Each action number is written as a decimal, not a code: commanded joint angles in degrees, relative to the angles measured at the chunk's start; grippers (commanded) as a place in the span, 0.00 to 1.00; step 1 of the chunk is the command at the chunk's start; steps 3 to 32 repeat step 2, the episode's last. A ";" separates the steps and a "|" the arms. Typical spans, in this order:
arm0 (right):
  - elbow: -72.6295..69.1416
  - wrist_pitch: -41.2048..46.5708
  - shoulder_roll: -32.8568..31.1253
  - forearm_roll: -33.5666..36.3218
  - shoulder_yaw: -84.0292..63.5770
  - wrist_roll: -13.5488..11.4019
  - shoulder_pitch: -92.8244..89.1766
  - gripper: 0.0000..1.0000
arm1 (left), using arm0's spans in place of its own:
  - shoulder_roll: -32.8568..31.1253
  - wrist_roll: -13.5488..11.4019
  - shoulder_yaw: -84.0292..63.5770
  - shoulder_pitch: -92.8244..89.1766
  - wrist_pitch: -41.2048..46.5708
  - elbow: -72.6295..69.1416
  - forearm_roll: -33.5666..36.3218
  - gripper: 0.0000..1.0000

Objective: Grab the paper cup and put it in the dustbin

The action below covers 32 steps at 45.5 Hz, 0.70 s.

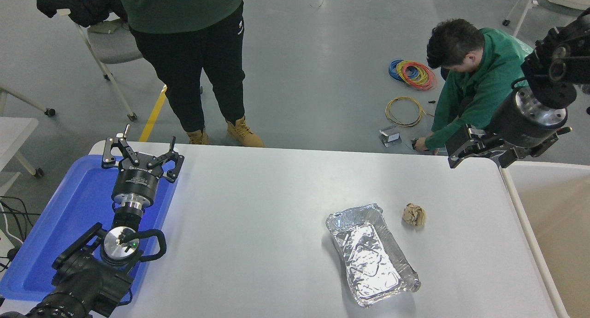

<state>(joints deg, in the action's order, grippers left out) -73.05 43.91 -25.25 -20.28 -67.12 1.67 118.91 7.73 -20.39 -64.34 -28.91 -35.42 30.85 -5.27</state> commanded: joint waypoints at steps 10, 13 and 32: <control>-1.04 0.91 0.12 0.07 -0.03 -0.09 -0.09 1.00 | 0.00 0.00 0.00 0.00 0.00 0.00 0.00 1.00; -1.04 0.91 0.12 0.07 -0.03 -0.09 -0.09 1.00 | 0.00 0.00 0.00 0.00 0.00 0.00 0.00 1.00; -1.04 0.91 0.12 0.07 -0.03 -0.09 -0.09 1.00 | 0.00 0.00 0.00 0.00 0.00 0.00 0.00 1.00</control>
